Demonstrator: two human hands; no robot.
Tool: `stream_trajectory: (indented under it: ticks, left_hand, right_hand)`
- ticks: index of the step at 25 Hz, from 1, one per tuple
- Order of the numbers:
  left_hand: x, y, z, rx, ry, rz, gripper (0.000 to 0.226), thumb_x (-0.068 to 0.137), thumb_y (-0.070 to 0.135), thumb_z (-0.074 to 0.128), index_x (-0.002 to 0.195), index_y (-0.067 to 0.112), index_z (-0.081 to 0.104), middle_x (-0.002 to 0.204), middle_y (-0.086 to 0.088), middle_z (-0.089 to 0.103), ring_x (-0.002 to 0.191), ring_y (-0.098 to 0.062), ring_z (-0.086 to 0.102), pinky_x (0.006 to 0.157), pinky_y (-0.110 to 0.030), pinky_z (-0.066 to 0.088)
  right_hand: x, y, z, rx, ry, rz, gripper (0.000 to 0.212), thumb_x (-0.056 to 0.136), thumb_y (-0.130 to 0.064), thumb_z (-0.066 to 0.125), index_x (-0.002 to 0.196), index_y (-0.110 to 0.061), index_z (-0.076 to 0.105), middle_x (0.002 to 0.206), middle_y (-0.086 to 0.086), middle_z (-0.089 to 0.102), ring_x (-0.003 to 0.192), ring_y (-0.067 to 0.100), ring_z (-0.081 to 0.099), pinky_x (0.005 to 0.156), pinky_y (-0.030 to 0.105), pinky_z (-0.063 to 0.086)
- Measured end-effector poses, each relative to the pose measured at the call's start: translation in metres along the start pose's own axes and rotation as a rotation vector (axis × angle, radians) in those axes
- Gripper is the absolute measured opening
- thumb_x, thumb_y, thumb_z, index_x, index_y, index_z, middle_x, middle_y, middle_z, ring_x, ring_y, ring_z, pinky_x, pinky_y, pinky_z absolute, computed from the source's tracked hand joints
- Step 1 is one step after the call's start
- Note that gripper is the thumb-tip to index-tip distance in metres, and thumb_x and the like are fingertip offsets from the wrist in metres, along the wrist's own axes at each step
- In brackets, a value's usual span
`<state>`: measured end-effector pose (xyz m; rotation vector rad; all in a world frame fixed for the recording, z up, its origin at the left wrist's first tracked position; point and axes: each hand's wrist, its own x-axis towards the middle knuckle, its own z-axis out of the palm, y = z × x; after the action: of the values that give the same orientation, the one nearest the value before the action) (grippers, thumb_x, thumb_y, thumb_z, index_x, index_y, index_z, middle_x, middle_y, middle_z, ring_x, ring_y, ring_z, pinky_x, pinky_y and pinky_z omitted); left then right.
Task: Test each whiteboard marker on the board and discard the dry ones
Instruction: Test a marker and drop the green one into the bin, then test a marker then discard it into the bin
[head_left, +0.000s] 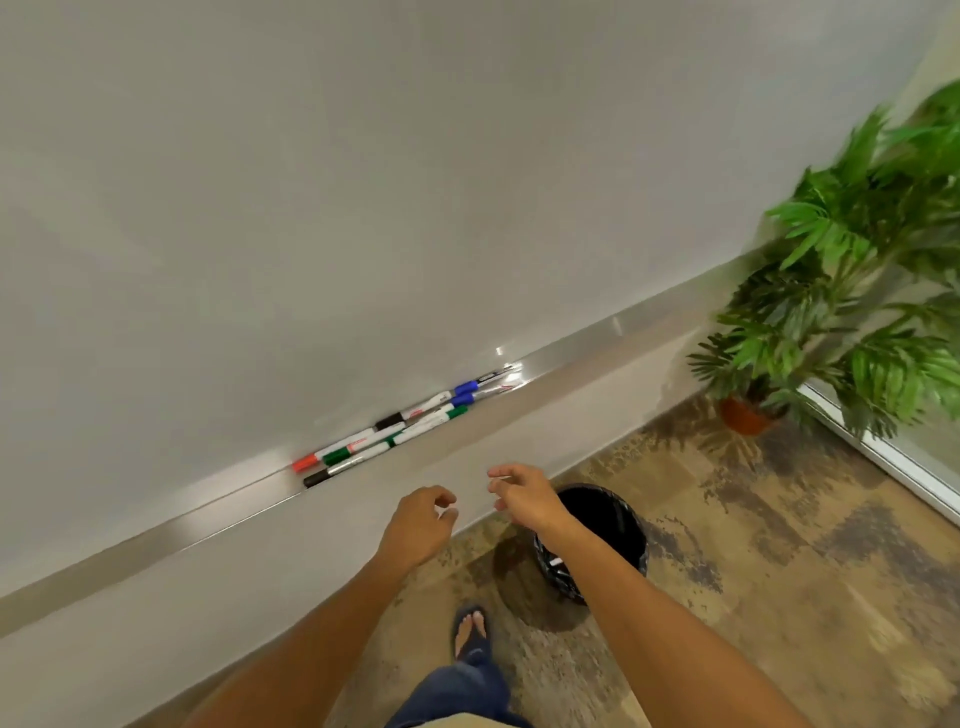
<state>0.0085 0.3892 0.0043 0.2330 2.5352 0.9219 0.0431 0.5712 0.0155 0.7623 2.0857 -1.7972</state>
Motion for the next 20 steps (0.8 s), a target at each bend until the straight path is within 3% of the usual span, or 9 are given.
stream_trajectory:
  ticks: [8, 12, 17, 20]
  left_hand:
    - [-0.011, -0.060, -0.076, -0.022, 0.215, -0.140, 0.027, 0.096, 0.026, 0.059, 0.123, 0.021, 0.063, 0.125, 0.001, 0.064, 0.104, -0.015, 0.063, 0.096, -0.030, 0.051]
    - [-0.002, -0.090, -0.098, -0.089, 0.305, -0.217, 0.030, 0.095, 0.024, 0.062, 0.125, 0.020, 0.062, 0.126, 0.001, 0.064, 0.105, -0.017, 0.064, 0.096, -0.034, 0.052]
    - [0.022, -0.110, -0.116, -0.049, 0.412, -0.221, 0.028, 0.093, 0.022, 0.064, 0.121, 0.019, 0.063, 0.118, -0.002, 0.063, 0.096, -0.018, 0.062, 0.087, -0.033, 0.054]
    - [0.033, -0.113, -0.118, 0.049, 0.444, -0.172, 0.030, 0.095, 0.028, 0.062, 0.124, 0.020, 0.063, 0.115, 0.001, 0.060, 0.097, -0.018, 0.060, 0.085, -0.033, 0.055]
  right_hand:
    - [0.013, -0.050, 0.073, -0.295, -0.182, -0.244, 0.026, 0.100, -0.022, 0.055, 0.125, -0.024, 0.063, 0.121, -0.003, 0.064, 0.104, 0.013, 0.064, 0.089, 0.025, 0.052]
    - [0.040, -0.066, 0.112, -0.452, -0.085, -0.325, 0.028, 0.099, -0.014, 0.053, 0.126, -0.018, 0.063, 0.126, 0.001, 0.061, 0.114, 0.017, 0.059, 0.096, 0.026, 0.048]
    - [0.071, -0.071, 0.130, -0.625, 0.074, -0.370, 0.030, 0.098, -0.011, 0.057, 0.127, -0.018, 0.058, 0.128, 0.004, 0.051, 0.107, 0.018, 0.058, 0.095, 0.029, 0.052]
    - [0.083, -0.069, 0.133, -0.705, 0.076, -0.409, 0.027, 0.097, -0.013, 0.060, 0.124, -0.018, 0.060, 0.129, 0.003, 0.049, 0.107, 0.016, 0.056, 0.093, 0.026, 0.050]
